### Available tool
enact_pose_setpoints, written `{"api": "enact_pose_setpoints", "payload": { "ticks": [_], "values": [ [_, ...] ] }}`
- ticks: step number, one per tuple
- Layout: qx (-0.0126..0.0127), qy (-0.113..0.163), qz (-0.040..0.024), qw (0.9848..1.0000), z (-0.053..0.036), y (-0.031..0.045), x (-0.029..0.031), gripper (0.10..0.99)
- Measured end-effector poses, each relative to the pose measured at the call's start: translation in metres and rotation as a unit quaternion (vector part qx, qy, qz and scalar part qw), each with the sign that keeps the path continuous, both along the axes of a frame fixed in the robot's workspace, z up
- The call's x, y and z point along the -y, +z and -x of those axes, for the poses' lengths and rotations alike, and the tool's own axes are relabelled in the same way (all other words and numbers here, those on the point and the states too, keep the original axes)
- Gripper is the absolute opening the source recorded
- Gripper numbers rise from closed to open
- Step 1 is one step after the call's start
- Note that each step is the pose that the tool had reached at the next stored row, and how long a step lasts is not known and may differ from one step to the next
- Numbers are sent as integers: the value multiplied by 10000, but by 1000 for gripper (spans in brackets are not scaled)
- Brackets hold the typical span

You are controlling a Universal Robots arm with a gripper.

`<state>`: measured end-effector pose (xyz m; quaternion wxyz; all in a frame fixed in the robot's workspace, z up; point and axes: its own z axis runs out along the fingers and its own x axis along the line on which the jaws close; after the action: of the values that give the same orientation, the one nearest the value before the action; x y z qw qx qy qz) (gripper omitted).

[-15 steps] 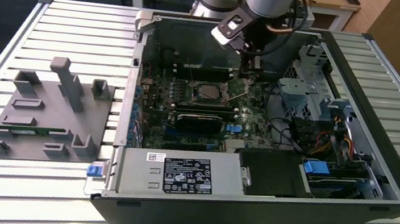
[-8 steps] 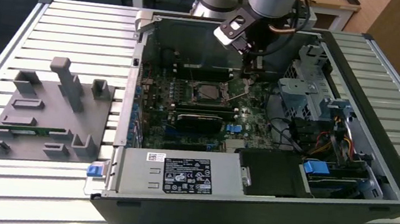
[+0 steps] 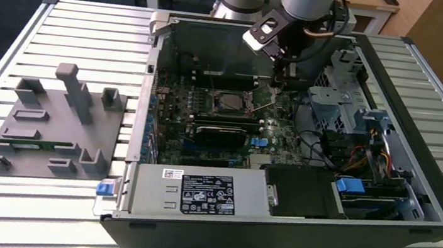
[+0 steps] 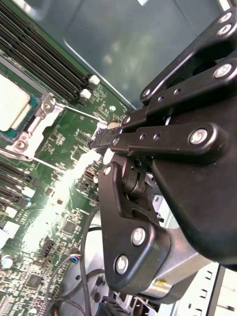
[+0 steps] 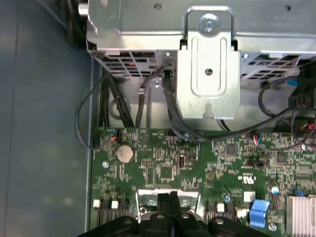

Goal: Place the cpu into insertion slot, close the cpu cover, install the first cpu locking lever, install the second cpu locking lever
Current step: 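Close the cpu cover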

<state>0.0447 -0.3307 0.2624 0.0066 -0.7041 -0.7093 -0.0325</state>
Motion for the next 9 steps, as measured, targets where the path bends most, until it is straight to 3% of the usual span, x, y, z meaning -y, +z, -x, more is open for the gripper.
{"api": "enact_pose_setpoints", "payload": {
  "ticks": [9],
  "values": [
    [0,0,0,10000,-81,-6,0,106]
  ]
}}
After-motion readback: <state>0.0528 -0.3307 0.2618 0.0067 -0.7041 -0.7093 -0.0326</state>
